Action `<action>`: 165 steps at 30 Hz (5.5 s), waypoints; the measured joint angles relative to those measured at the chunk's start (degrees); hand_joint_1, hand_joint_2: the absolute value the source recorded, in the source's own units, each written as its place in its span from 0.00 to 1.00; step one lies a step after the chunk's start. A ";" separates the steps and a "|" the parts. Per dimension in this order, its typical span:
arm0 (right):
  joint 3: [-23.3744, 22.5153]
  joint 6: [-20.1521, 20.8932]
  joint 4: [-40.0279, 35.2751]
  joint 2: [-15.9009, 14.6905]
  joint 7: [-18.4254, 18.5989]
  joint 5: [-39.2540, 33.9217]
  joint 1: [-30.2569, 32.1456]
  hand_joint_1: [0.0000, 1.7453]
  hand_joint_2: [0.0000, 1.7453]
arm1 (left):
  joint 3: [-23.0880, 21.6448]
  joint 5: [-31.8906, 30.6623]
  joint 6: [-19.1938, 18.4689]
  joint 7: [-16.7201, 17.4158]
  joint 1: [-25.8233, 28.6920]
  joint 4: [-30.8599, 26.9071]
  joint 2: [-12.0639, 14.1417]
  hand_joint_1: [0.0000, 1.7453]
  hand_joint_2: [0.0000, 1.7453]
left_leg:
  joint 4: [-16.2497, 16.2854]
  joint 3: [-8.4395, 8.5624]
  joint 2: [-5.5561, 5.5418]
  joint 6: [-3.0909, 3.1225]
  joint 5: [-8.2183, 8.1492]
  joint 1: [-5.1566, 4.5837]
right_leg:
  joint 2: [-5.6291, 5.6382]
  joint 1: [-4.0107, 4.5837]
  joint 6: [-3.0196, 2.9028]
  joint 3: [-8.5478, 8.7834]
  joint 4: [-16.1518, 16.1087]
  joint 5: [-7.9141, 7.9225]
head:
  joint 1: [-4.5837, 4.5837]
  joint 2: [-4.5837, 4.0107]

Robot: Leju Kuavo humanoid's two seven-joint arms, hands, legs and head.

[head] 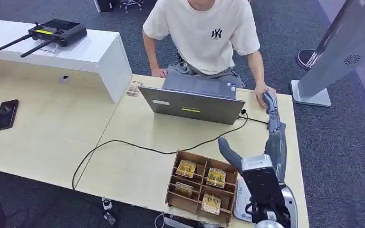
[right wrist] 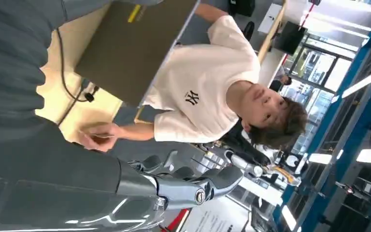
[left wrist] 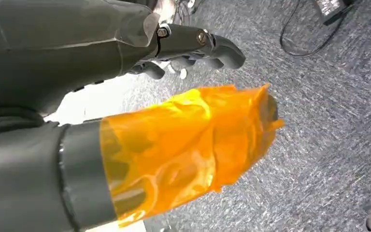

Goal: Pass the card to the sensor for recognition and then transmit it.

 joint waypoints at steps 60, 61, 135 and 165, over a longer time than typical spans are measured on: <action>17.94 -15.47 12.76 -15.80 10.75 30.25 6.75 0.16 1.00 | 10.32 -5.03 0.22 -2.16 1.76 -4.70 -1.99 0.00 0.00 | -0.01 0.00 0.02 0.04 -0.04 0.00 | 0.01 0.00 -0.01 0.01 -0.02 -0.02 | 0.00 0.00; 18.21 -15.48 13.29 -15.82 11.02 30.84 6.47 0.18 1.00 | 10.31 -5.03 0.26 -2.16 1.66 -4.63 -1.97 0.00 0.00 | -0.01 0.00 0.02 0.04 -0.04 0.00 | 0.01 0.00 -0.01 0.01 -0.02 -0.02 | 0.00 0.00; 12.81 -14.58 12.26 -14.25 17.64 46.66 8.24 0.57 1.00 | 8.35 -3.41 0.55 -2.91 2.09 -2.25 -1.09 0.00 0.00 | -0.01 -0.01 0.02 0.04 -0.05 0.00 | 0.01 0.00 -0.01 0.01 -0.01 -0.02 | 0.00 0.00; 15.93 -14.40 19.70 -14.25 17.16 45.72 5.64 0.49 1.00 | 8.41 -3.43 0.70 -3.52 1.89 -2.23 -1.03 0.00 0.00 | -0.01 -0.01 0.02 0.04 -0.05 0.00 | 0.00 0.00 -0.01 0.01 -0.01 -0.02 | 0.00 0.00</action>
